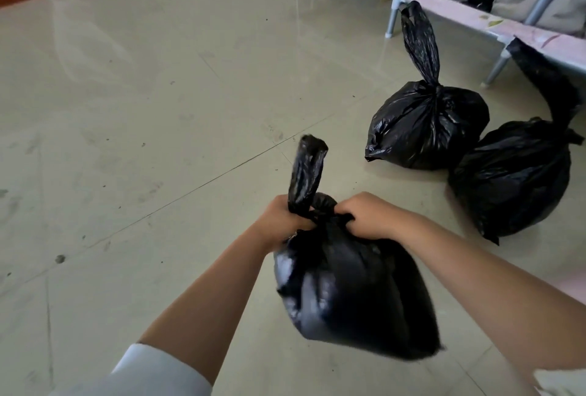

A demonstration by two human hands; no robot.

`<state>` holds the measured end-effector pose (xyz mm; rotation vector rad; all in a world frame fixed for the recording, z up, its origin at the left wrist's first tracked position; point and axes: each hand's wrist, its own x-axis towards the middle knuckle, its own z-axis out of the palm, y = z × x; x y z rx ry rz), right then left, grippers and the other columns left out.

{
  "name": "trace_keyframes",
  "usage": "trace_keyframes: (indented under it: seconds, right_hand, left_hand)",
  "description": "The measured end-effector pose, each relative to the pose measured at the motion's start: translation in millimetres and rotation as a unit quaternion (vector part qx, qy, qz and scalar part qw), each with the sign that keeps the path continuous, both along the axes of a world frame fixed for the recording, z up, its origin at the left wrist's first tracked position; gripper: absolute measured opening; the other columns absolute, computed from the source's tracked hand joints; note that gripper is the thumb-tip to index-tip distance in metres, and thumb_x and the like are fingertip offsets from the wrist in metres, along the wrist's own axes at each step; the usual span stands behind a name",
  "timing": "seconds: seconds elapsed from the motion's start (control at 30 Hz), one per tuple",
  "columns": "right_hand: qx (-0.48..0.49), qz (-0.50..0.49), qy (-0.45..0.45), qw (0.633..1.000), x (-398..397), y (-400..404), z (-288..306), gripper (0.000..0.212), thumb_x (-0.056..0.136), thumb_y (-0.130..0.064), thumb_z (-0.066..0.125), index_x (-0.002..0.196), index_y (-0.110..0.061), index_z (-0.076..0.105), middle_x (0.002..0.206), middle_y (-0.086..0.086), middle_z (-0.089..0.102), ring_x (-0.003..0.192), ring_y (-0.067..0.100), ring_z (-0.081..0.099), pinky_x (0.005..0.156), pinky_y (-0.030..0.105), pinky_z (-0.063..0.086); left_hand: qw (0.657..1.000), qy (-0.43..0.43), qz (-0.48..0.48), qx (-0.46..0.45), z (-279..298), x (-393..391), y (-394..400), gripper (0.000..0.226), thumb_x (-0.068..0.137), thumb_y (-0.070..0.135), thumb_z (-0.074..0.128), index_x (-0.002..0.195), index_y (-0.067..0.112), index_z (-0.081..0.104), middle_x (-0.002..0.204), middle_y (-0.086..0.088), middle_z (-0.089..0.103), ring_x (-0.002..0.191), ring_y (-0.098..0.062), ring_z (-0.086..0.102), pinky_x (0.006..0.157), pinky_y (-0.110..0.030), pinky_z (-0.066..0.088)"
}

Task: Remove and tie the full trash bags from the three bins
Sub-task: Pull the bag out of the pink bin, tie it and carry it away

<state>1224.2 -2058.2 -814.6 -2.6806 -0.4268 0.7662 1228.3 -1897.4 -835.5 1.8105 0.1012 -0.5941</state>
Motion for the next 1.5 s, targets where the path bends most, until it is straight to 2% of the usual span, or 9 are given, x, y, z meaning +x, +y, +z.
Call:
trace_keyframes:
  seconds: [0.17,0.27,0.4,0.57,0.83,0.97,1.1,1.27,1.5]
  right_hand:
    - [0.000,-0.018,-0.028,0.999,-5,21,-6,0.025,0.084,-0.006,0.043,0.101,-0.005,0.061,0.109,0.020,0.062,0.103,0.034,0.057,0.077,0.034,0.045]
    - [-0.014,-0.042,-0.046,0.998,-5,24,-7,0.024,0.085,-0.007,0.041,0.100,-0.009,0.060,0.111,0.019,0.061,0.105,0.035,0.058,0.073,0.033,0.042]
    - [-0.046,-0.060,-0.067,0.995,-4,15,-8,0.030,0.083,-0.002,0.041,0.108,-0.007,0.057,0.114,0.021,0.060,0.106,0.034,0.056,0.067,0.029,0.036]
    - [-0.047,-0.055,-0.069,0.995,-10,15,-13,0.028,0.084,-0.001,0.040,0.106,-0.005,0.057,0.109,0.020,0.061,0.102,0.034,0.058,0.064,0.029,0.034]
    - [0.072,-0.054,0.078,0.993,-10,-4,-9,0.019,0.085,-0.006,0.049,0.099,-0.007,0.062,0.094,0.005,0.060,0.090,0.017,0.051,0.069,0.022,0.037]
    - [0.247,-0.182,-0.012,0.952,-1,-11,-1,0.023,0.086,0.000,0.052,0.102,-0.013,0.063,0.091,-0.007,0.060,0.092,0.011,0.052,0.075,0.016,0.039]
    - [0.178,-0.061,0.025,0.982,12,5,-5,0.049,0.084,0.008,0.045,0.128,-0.012,0.053,0.125,0.003,0.059,0.102,0.015,0.054,0.077,0.012,0.036]
    - [0.151,-0.043,0.043,0.987,16,7,-3,0.036,0.086,0.002,0.051,0.118,-0.007,0.063,0.120,0.012,0.066,0.096,0.010,0.054,0.063,-0.001,0.037]
    - [0.060,0.079,-0.198,0.975,11,-7,-7,0.026,0.088,0.000,0.048,0.100,0.001,0.071,0.088,0.021,0.067,0.095,0.031,0.057,0.084,0.031,0.042]
  left_hand:
    - [0.945,-0.163,-0.005,0.283,-10,1,-3,0.029,0.083,0.004,0.055,0.112,0.003,0.054,0.097,-0.018,0.062,0.093,-0.029,0.060,0.071,-0.030,0.043]
    - [0.936,-0.158,-0.012,0.313,-9,1,-7,0.029,0.088,0.003,0.050,0.116,0.002,0.053,0.111,-0.024,0.064,0.103,-0.035,0.059,0.079,-0.034,0.045]
    - [0.994,-0.011,0.086,0.061,1,5,-5,0.026,0.087,-0.010,0.045,0.081,0.007,0.063,0.085,-0.011,0.064,0.087,-0.026,0.059,0.061,-0.018,0.047]
    - [0.932,0.167,0.214,-0.240,1,-8,-7,0.036,0.093,-0.006,0.034,0.071,0.011,0.058,0.056,-0.007,0.066,0.066,-0.020,0.057,0.061,-0.027,0.050]
    - [0.943,0.127,0.194,-0.240,-13,-19,-2,0.033,0.088,-0.015,0.044,0.067,0.009,0.051,0.042,0.006,0.063,0.045,-0.007,0.063,0.048,-0.014,0.053]
    - [0.947,0.084,0.202,-0.234,-15,-21,2,0.034,0.084,-0.020,0.047,0.064,0.007,0.049,0.041,0.006,0.062,0.046,-0.007,0.064,0.048,-0.013,0.053]
    - [0.953,0.099,0.157,-0.239,-14,-21,-3,0.035,0.087,-0.016,0.045,0.064,0.010,0.046,0.042,0.007,0.062,0.045,-0.003,0.063,0.049,-0.011,0.053]
    - [0.958,0.075,0.136,-0.240,-9,-21,1,0.032,0.088,-0.013,0.046,0.066,0.008,0.055,0.048,0.005,0.066,0.048,-0.003,0.065,0.052,-0.013,0.054]
    - [0.887,0.088,0.278,-0.358,12,-6,3,0.053,0.101,0.032,0.029,0.051,0.014,0.029,0.037,0.003,0.040,0.041,-0.012,0.049,0.061,-0.025,0.040]
